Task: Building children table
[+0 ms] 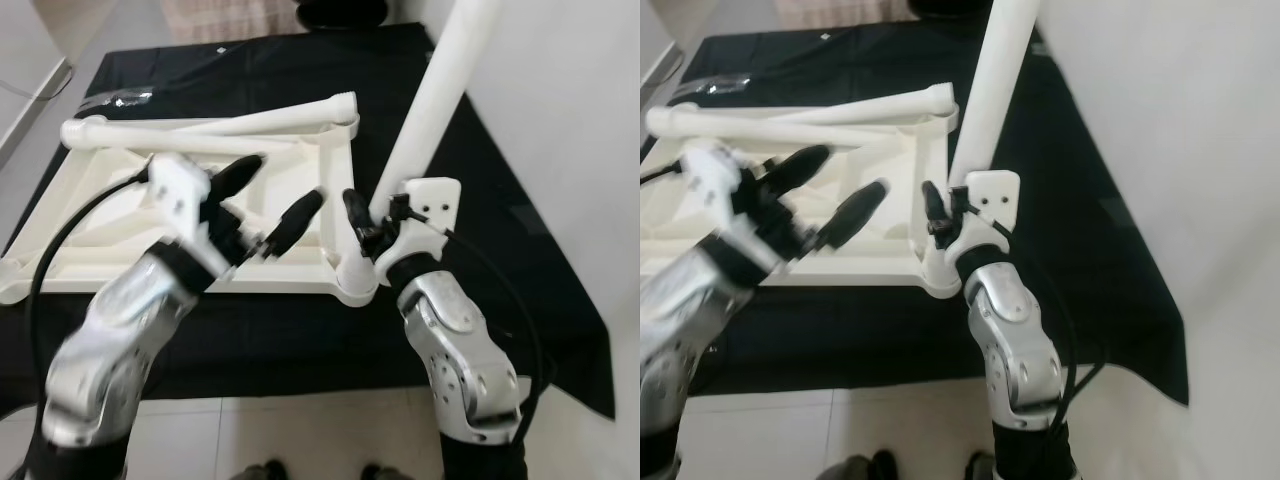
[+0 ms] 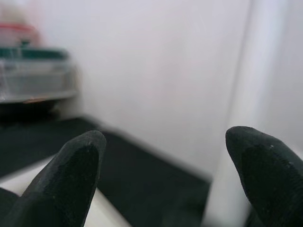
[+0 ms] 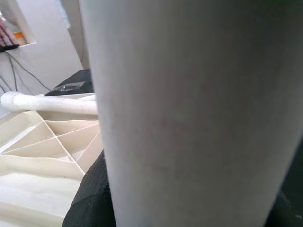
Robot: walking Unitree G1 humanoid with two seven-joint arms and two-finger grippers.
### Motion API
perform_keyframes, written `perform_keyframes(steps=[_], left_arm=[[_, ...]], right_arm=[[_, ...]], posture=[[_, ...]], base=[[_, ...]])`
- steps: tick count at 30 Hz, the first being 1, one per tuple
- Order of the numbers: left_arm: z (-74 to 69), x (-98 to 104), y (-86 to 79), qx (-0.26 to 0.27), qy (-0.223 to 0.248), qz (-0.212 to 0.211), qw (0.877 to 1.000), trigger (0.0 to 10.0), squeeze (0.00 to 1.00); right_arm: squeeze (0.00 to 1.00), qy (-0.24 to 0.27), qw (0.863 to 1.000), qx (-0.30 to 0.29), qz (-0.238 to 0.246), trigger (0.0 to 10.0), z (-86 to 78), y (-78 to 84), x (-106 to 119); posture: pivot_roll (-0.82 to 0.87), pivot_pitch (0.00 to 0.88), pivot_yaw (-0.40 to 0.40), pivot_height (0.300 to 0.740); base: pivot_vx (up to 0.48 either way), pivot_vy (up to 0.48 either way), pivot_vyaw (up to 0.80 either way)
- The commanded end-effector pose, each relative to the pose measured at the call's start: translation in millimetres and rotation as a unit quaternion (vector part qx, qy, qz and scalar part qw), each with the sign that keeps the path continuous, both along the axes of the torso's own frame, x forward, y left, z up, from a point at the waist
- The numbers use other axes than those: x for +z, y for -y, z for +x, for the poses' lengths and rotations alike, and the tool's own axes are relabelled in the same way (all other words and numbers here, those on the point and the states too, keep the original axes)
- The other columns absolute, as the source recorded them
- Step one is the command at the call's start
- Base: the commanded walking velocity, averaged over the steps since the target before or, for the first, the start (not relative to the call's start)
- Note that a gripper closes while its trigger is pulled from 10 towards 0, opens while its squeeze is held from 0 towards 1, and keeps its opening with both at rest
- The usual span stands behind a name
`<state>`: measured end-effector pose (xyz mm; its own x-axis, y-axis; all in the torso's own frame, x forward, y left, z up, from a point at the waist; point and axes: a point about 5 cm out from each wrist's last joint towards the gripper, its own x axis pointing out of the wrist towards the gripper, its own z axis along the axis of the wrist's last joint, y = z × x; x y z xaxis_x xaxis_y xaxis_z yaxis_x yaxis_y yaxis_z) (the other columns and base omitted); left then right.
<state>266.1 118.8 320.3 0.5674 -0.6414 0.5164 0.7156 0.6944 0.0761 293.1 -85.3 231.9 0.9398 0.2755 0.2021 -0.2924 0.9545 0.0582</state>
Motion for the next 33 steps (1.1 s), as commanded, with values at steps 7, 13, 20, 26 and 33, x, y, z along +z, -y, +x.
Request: perform_keyframes(steps=[7, 13, 20, 26, 33], left_arm=[[14.0, 25, 20.6, -0.116, -0.003, 0.017, 0.993, 10.0, 0.00], [24.7, 38, 36.0, -0.138, 0.001, 0.047, 0.989, 10.0, 0.00], [38.7, 46, 49.0, -0.124, -0.006, 0.100, 0.987, 10.0, 0.00], [42.5, 50, 53.5, -0.117, -0.004, 0.145, 0.983, 1.4, 0.00], [43.1, 60, 53.8, -0.111, 0.007, 0.152, 0.982, 0.0, 0.00]], right_arm=[[0.00, 0.008, 0.997, 0.055, -0.044, 10.0, -0.7, -19.1, -9], [0.00, 0.044, 0.993, 0.090, -0.063, 10.0, -4.2, -29.7, -1], [0.00, 0.084, 0.983, 0.124, -0.110, 10.0, -6.9, -38.0, 3], [0.00, 0.106, 0.972, 0.143, -0.153, 10.0, -6.0, -41.7, 3], [0.00, 0.120, 0.967, 0.132, -0.183, 10.0, 3.5, -33.8, 7]], posture=[[-0.01, 0.149, 0.052, 0.740], [-0.02, 0.139, 0.056, 0.740], [-0.01, 0.134, 0.059, 0.740], [-0.01, 0.132, 0.058, 0.740], [-0.02, 0.127, 0.055, 0.740]], base=[[0.000, 0.000, 0.00], [0.000, 0.000, 0.00], [0.000, 0.000, 0.00], [0.000, 0.000, 0.00], [0.000, 0.000, 0.00]])
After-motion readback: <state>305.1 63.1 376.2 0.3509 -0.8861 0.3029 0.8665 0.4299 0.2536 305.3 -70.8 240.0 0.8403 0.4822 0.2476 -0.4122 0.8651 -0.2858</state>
